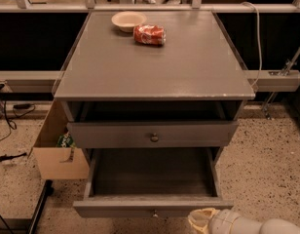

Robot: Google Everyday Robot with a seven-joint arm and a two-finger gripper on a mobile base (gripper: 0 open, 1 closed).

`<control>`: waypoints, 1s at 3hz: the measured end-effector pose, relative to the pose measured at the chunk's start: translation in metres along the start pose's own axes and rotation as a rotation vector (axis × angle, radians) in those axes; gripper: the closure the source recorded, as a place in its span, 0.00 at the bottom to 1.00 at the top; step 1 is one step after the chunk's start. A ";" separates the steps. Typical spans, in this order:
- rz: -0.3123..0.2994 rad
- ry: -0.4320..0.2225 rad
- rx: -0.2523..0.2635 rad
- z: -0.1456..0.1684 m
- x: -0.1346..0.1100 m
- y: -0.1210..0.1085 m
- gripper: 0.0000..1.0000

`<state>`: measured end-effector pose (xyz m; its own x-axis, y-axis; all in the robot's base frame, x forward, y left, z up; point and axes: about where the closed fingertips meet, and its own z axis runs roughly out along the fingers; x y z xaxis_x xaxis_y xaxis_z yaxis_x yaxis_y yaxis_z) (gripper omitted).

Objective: Close middle drawer

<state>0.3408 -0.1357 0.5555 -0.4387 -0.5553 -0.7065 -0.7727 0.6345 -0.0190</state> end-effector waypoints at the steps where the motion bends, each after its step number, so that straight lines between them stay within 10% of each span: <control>1: -0.114 -0.016 -0.012 0.026 0.028 -0.003 1.00; 3: -0.260 -0.009 -0.057 0.064 0.065 -0.012 1.00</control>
Offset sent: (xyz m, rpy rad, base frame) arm 0.0055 -0.0081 -0.0944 -0.1032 -0.1491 0.2486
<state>0.3512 -0.1452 0.4641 -0.2183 -0.6907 -0.6894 -0.8837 0.4396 -0.1606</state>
